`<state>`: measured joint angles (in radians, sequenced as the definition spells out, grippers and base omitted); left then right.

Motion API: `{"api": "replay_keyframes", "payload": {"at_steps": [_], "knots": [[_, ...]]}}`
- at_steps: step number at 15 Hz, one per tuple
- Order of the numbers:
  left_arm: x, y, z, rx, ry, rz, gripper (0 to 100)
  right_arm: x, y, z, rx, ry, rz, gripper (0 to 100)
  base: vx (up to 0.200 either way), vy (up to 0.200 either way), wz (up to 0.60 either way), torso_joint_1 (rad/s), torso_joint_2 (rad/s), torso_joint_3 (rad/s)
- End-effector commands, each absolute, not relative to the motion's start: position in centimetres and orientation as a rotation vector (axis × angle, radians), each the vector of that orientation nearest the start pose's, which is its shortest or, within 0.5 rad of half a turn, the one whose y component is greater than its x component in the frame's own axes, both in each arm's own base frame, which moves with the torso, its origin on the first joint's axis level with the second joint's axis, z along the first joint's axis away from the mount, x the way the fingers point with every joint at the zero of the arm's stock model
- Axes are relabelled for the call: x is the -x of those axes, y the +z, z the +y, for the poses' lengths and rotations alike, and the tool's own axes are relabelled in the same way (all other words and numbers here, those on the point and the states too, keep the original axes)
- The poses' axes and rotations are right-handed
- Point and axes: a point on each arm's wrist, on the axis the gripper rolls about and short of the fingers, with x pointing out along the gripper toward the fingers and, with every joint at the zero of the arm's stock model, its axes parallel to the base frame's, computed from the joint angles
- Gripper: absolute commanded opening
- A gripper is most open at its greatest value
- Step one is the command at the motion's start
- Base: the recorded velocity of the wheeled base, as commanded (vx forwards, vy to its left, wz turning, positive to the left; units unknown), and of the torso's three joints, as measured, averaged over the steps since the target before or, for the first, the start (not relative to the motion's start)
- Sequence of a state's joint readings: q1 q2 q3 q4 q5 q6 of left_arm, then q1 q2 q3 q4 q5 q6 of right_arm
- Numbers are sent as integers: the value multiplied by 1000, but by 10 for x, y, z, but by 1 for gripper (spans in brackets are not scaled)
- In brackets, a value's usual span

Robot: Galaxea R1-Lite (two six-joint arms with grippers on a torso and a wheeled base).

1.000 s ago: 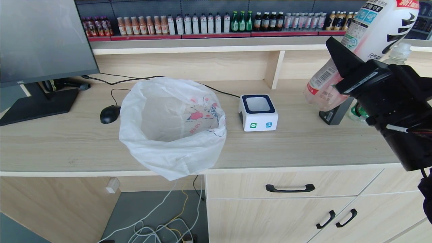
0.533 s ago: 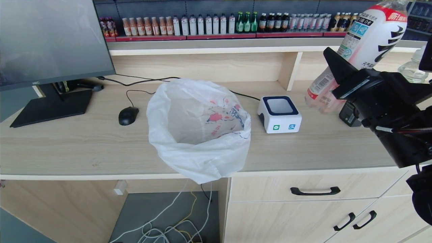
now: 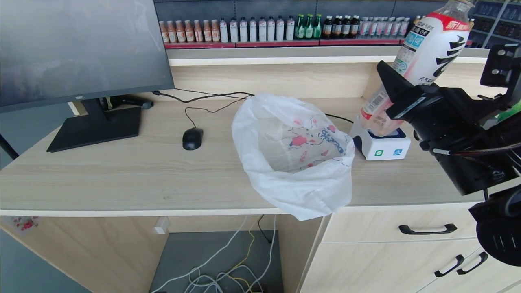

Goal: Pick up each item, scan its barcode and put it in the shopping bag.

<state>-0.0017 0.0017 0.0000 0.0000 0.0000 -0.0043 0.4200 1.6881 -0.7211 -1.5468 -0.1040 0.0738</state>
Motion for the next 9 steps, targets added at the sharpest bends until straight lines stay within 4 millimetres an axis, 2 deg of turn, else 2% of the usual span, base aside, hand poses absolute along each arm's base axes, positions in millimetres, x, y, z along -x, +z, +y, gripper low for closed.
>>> {"api": "replay_keyframes", "payload": {"at_steps": [1,4,7,9], "knots": [[23,76,0,3,-2,2,100,-262,251,115,-216,328,-546,0,0,0,0,0,0,0],[23,76,0,3,-3,2,100,-263,250,122,-148,402,-553,0,0,0,0,0,0,0],[23,76,0,3,-3,2,100,-269,232,155,-69,516,-506,0,0,0,0,0,0,0],[23,76,0,3,-3,2,100,-285,229,183,-54,552,-505,0,0,0,0,0,0,0]]}}
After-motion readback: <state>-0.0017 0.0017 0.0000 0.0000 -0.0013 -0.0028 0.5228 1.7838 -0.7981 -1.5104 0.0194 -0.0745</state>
